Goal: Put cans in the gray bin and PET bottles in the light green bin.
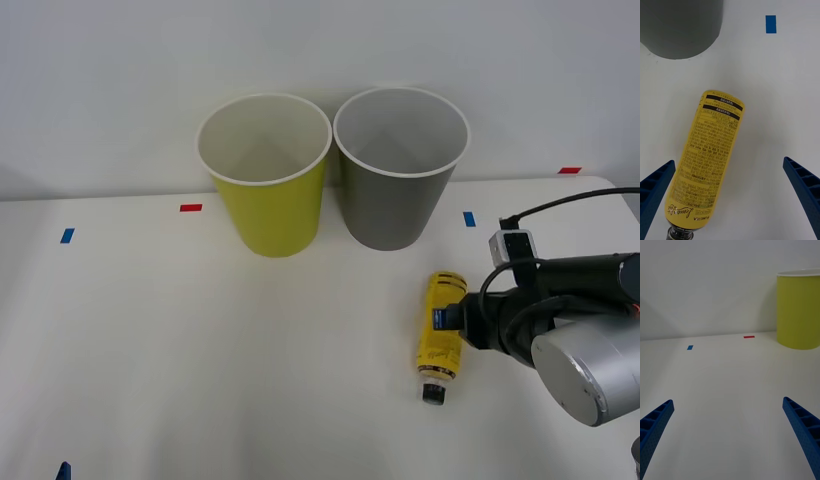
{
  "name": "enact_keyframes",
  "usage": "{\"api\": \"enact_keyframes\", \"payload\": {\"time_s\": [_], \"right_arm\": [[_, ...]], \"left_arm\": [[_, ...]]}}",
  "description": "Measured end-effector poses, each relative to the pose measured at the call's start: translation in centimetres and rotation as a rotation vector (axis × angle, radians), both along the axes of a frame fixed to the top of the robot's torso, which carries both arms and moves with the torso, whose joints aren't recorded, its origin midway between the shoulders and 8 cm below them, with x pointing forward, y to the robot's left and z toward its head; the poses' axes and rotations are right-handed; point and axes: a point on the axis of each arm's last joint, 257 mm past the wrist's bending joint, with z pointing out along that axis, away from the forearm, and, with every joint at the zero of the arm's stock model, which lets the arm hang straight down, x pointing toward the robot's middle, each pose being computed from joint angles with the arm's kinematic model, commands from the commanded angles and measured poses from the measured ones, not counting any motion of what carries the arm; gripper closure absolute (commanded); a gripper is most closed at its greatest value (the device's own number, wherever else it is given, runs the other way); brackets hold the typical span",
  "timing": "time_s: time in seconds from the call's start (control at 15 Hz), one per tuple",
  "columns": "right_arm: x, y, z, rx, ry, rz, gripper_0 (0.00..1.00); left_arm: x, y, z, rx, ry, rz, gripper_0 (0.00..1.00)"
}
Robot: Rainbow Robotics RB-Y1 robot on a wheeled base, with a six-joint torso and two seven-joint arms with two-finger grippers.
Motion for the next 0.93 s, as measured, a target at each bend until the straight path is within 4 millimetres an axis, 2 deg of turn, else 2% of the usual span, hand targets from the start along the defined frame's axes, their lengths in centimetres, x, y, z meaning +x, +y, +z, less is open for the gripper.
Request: {"api": "enact_keyframes", "payload": {"time_s": [0.2, 0.53, 0.93], "right_arm": [[1.0, -0.5, -1.1, -0.026, 0.033, 0.0, 0.0], [1.0, 1.4, -1.6, 0.134, 0.088, -0.09, 0.0], [2.5, 1.0, -2.2, 0.155, 0.115, -0.136, 0.0]], "left_arm": [[0.0, 0.0, 0.0, 0.0, 0.0, 0.0, 0.0], [0.0, 0.0, 0.0, 0.0, 0.0, 0.0, 0.0], [0.0, 0.0, 0.0, 0.0, 0.0, 0.0, 0.0]]}}
